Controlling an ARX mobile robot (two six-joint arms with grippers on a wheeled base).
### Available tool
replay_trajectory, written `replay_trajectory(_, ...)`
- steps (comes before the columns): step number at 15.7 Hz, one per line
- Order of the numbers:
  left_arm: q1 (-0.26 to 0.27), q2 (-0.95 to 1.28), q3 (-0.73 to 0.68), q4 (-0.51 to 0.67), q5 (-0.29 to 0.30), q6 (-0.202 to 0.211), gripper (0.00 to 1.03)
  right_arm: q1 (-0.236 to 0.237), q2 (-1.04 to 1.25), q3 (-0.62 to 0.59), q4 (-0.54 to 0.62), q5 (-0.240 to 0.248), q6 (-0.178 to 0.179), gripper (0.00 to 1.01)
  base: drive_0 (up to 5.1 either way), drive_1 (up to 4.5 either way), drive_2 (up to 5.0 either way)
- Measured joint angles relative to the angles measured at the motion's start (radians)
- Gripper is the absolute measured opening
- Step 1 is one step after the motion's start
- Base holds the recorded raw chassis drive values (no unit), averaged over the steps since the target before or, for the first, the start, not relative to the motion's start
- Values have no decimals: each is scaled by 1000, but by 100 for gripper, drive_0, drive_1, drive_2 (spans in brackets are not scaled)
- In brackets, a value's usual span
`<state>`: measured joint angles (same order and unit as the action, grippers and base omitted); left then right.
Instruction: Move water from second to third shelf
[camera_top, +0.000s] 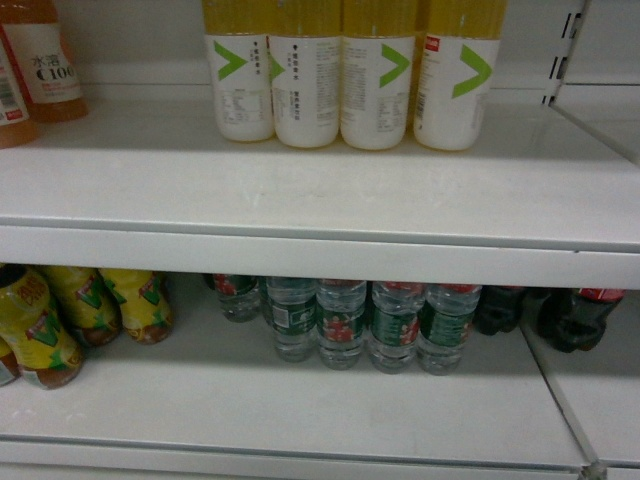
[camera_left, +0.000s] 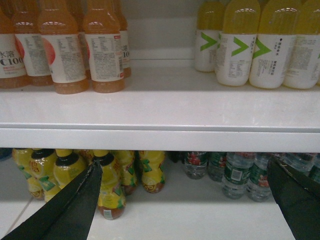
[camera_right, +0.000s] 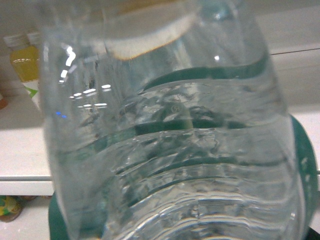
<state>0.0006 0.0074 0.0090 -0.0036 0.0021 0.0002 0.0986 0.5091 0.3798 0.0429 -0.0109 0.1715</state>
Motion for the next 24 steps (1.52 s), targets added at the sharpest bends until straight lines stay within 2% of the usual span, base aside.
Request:
replay_trajectory(2,0,0,0,0,-2,0,98,0,1,0,-1,-1,0,44,0,0,0)
replay_trajectory(24,0,0,0,-1,-3,0,98,0,1,0,2,-8,0,44,-482,236,236)
